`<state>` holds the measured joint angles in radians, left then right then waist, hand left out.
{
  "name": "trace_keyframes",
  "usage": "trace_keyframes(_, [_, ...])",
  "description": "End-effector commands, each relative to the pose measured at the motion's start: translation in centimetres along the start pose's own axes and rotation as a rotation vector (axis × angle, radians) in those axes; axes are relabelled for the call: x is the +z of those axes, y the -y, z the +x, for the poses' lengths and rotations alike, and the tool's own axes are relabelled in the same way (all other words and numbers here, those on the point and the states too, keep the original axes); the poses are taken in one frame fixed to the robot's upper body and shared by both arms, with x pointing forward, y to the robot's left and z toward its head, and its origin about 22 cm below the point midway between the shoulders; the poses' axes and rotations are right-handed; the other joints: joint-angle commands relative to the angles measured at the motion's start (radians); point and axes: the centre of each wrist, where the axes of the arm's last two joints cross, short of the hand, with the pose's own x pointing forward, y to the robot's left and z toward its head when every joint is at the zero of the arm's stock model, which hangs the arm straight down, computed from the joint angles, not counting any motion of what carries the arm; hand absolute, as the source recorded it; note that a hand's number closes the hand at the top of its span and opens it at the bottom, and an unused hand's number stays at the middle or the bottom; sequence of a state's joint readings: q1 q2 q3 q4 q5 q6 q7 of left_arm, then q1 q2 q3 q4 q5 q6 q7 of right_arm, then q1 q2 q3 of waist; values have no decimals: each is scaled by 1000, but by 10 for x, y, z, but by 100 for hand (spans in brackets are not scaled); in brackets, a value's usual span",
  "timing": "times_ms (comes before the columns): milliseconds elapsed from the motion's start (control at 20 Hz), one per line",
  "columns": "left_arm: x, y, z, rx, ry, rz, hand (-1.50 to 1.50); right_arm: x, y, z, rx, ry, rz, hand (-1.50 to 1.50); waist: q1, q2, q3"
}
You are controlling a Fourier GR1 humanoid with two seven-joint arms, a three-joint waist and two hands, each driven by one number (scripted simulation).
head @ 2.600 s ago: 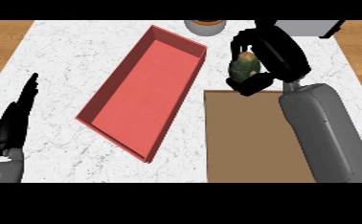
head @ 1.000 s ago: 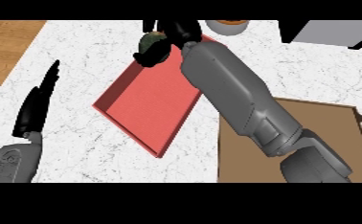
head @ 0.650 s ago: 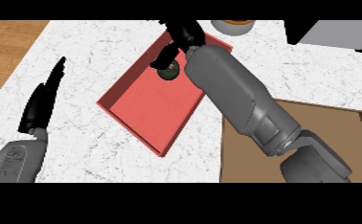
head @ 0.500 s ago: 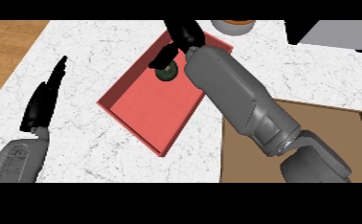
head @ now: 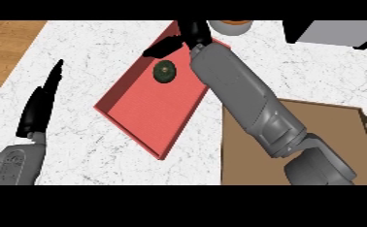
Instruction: Pick the squash from the tray and place it in the cardboard box
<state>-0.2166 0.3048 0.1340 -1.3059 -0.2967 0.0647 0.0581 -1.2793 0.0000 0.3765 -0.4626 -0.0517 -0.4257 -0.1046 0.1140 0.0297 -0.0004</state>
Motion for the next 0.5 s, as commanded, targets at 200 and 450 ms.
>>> trace_keyframes(200, [8,-15,-18,7,-52,57,0,-9,32,-19,-211,44,-60,-150,-59,-11,0])
trace_keyframes(450, [11,-15,-23,11,-63,50,0,-12,79,-43,-196,-8,-104,-150,-80,-17,0])
